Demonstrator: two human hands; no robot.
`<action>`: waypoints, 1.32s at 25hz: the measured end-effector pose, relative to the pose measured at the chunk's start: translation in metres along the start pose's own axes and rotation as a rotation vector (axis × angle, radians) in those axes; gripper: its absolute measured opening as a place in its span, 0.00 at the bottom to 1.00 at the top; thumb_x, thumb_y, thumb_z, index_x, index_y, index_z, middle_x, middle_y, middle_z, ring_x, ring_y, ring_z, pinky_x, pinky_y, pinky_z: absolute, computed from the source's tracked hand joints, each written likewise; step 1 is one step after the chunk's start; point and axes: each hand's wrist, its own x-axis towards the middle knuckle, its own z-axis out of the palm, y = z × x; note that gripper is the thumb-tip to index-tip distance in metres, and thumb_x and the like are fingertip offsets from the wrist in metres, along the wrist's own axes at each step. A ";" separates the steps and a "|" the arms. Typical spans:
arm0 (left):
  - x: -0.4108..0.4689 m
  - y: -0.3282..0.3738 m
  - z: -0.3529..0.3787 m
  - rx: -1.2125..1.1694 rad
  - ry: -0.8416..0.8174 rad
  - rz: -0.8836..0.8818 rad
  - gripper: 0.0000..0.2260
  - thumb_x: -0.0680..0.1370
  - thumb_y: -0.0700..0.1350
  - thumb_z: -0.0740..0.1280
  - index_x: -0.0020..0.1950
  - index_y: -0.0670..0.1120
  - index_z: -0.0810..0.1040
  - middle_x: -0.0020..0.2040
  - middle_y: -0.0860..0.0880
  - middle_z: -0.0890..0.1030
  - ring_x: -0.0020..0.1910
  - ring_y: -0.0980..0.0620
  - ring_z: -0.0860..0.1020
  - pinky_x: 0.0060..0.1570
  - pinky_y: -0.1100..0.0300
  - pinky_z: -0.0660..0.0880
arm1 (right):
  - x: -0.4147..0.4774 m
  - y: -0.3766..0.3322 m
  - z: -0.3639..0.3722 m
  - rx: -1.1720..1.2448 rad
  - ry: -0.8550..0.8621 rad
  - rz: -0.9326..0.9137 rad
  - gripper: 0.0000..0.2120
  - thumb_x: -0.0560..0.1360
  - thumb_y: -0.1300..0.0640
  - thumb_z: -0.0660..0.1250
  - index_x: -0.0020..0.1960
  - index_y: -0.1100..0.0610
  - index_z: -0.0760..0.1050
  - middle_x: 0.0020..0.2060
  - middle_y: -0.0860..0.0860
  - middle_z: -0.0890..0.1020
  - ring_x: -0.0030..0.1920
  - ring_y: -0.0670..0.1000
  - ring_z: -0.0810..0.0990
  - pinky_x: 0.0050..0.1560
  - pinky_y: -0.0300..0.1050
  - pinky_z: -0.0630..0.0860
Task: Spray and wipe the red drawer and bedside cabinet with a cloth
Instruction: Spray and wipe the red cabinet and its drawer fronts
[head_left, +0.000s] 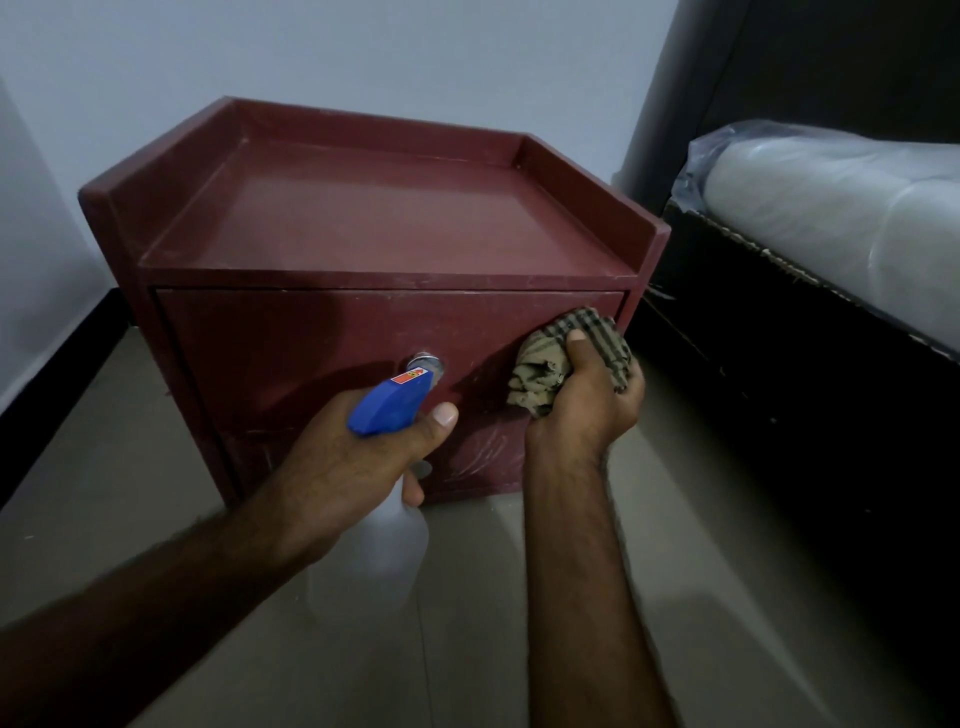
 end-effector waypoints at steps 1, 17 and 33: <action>-0.001 0.001 0.001 -0.005 0.001 -0.002 0.20 0.78 0.60 0.68 0.41 0.43 0.77 0.31 0.40 0.82 0.31 0.57 0.81 0.44 0.57 0.71 | 0.000 -0.001 -0.001 -0.010 0.000 -0.002 0.30 0.68 0.68 0.79 0.67 0.55 0.77 0.52 0.56 0.87 0.46 0.55 0.89 0.46 0.54 0.87; -0.001 0.005 0.006 -0.035 -0.015 0.039 0.22 0.77 0.63 0.69 0.40 0.44 0.79 0.30 0.39 0.81 0.35 0.43 0.82 0.50 0.51 0.77 | -0.001 -0.007 -0.003 -0.101 0.081 0.007 0.27 0.69 0.66 0.79 0.65 0.53 0.78 0.52 0.53 0.86 0.47 0.53 0.88 0.47 0.52 0.87; 0.000 0.001 0.006 -0.075 -0.019 0.059 0.22 0.73 0.64 0.70 0.39 0.44 0.79 0.30 0.39 0.81 0.32 0.45 0.81 0.49 0.48 0.78 | 0.000 -0.025 0.012 -0.178 0.055 -0.176 0.32 0.68 0.62 0.80 0.69 0.50 0.75 0.56 0.48 0.84 0.54 0.49 0.86 0.55 0.47 0.85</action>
